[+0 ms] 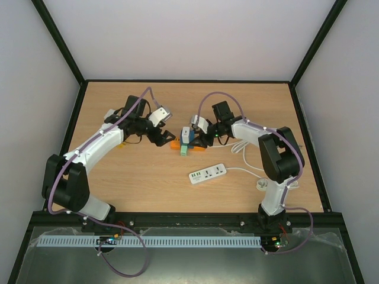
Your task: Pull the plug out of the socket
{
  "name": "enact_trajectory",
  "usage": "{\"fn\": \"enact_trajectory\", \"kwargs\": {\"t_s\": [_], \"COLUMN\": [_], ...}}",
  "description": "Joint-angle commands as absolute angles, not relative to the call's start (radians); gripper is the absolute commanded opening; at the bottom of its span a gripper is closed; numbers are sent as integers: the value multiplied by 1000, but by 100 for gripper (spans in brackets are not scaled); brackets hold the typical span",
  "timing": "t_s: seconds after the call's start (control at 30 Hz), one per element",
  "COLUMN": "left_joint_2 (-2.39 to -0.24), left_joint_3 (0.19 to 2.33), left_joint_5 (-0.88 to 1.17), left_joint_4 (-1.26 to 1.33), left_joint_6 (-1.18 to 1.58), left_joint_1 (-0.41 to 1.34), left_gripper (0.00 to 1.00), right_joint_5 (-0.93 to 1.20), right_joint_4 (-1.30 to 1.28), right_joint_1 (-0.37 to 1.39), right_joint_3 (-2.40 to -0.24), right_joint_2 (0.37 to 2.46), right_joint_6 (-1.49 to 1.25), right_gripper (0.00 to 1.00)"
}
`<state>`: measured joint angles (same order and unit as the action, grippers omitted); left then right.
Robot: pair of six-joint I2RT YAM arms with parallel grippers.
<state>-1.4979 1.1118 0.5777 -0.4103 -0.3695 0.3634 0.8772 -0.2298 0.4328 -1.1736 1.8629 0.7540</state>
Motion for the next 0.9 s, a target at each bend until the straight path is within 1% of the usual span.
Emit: {"fn": "enact_trajectory", "kwargs": {"t_s": [0.0,0.13,0.2,0.43,0.53,0.87], "left_joint_2": [-1504,-1498,-1497,-1508,-1510,-1578], "left_joint_3": [1140,1133,1131,1114,1101,1099], "left_joint_5": [527,502,485,400,347,226], "left_joint_4": [-383,-342,-318,-250,-201,-189], "left_joint_6": [-309,-265,-236,-167,-124,-82], "left_joint_1": [360,362,367,417,443,524], "left_gripper": [91,93,94,93,89,69], "right_joint_5": [895,893,876,770,730,646], "right_joint_4": [-98,26,68,236,302,388], "right_joint_1": [443,457,473,511,517,546], "right_joint_3": [-1142,-1095,-1080,-1040,-1018,-974], "right_joint_2": [1846,1826,1825,1845,1855,1859], "right_joint_6": [658,561,526,357,276,217], "right_gripper": [56,50,49,42,39,37]}}
